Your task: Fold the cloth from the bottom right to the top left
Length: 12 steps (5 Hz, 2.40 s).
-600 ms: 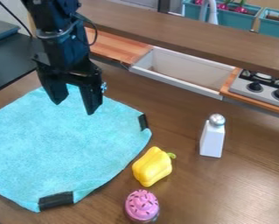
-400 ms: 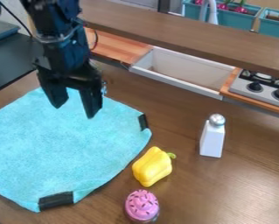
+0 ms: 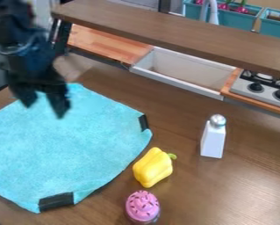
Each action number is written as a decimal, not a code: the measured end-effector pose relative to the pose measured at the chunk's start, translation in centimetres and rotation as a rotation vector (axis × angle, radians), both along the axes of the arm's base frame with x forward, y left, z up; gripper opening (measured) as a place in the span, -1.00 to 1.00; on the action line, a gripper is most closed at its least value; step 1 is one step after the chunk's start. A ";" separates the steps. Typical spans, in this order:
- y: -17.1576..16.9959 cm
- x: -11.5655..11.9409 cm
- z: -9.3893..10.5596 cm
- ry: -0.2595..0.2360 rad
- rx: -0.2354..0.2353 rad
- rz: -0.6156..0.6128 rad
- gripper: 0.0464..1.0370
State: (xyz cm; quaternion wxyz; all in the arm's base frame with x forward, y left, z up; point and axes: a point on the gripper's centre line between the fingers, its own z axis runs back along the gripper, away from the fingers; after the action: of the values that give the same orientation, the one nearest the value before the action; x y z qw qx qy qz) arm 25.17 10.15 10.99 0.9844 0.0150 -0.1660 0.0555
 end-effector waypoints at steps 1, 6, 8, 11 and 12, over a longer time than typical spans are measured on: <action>3.2 -0.9 -0.4 -0.188 0.061 0.183 0.93; 4.5 -4.6 -5.2 -0.135 0.090 0.041 0.93; 0.0 -4.8 -6.2 -0.143 0.019 -0.435 0.93; -3.8 -6.6 -10.8 -0.044 0.038 -0.681 0.93; -4.1 -6.6 -11.9 -0.038 0.068 -0.680 0.93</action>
State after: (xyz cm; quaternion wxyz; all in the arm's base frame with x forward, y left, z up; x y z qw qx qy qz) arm 18.58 6.04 -0.89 0.9423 -0.0094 -0.1814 -0.2813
